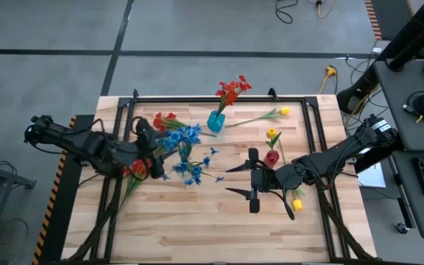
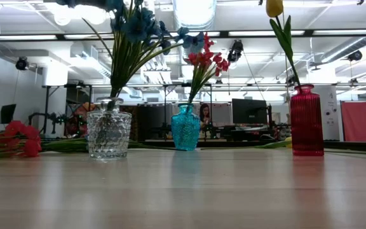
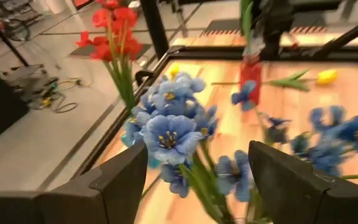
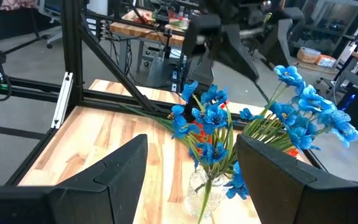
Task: Sort flowers into vase by color
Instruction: Put the bottom yellow flower into the red vase
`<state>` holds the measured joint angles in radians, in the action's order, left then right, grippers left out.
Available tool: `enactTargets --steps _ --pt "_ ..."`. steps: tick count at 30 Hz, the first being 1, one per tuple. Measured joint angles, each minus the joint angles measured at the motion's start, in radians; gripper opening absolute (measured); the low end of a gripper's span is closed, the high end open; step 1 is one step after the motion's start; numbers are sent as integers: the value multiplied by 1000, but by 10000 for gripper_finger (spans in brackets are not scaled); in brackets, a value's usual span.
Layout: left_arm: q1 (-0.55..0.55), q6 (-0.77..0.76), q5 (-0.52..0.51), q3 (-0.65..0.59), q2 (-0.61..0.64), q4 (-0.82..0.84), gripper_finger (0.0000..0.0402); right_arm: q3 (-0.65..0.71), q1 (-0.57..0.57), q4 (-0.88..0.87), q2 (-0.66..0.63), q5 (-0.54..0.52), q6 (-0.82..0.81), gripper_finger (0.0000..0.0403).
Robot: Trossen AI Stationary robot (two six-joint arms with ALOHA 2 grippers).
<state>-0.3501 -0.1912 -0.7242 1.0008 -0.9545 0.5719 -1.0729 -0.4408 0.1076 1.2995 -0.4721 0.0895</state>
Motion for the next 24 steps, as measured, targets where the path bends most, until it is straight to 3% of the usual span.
enactTargets --steps 7,13,18,24 --pt "-151 -97 -11 -3 24 -1 261 -20 0 -106 -3 0 -160 238" --pt "-306 -143 -208 -4 -4 -2 261 -127 -8 -531 -3 2 -517 238" --pt "-367 -136 -322 -4 -8 -1 261 -182 -50 -863 4 50 -863 238" --pt "-371 -121 -370 -4 0 22 261 -184 -118 -1053 11 164 -1183 238"
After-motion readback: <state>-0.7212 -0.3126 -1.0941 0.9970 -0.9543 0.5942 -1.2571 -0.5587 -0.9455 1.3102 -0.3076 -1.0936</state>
